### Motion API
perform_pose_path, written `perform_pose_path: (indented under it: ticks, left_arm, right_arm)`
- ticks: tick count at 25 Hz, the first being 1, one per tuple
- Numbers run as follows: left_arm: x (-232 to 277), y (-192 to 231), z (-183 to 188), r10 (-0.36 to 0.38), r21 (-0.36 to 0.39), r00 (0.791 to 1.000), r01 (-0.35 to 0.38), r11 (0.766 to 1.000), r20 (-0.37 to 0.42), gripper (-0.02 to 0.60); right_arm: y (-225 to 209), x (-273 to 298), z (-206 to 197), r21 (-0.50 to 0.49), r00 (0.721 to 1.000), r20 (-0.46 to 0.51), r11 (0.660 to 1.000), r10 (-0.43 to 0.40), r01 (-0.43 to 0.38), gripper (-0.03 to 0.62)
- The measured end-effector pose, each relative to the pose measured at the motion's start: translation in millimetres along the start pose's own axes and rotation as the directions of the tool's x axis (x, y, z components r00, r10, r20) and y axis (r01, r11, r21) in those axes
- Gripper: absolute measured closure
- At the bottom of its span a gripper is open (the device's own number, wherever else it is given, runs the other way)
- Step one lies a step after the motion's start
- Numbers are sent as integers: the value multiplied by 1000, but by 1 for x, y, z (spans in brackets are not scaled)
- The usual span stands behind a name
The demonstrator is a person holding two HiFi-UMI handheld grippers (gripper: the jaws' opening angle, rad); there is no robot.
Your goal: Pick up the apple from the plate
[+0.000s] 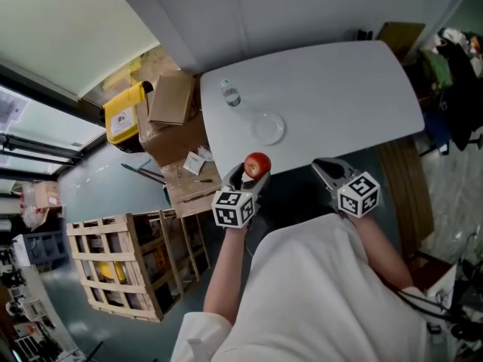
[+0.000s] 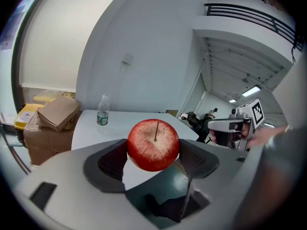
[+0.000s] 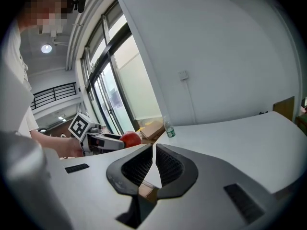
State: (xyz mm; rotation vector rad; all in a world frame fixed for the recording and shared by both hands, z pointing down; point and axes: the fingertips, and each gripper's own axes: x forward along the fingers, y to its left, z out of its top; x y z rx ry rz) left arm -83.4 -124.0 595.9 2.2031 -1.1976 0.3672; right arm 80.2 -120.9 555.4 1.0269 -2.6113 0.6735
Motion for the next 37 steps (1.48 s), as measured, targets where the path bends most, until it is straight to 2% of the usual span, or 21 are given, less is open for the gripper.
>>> perform_pose_path:
  ticks: [5, 18, 37]
  left_arm:
    - [-4, -16, 14, -16, 8, 999, 15, 1000, 41, 242]
    - [10, -45, 31, 4, -15, 994, -2, 1000, 107, 242]
    - [32, -55, 43, 30, -22, 992, -28, 999, 125, 242]
  right_arm:
    - [-11, -4, 14, -31, 999, 42, 1000, 8, -6, 556]
    - [-42, -6, 41, -70, 995, 61, 995, 76, -72, 557]
    - [-69, -9, 53, -53, 991, 68, 992, 118, -115, 557]
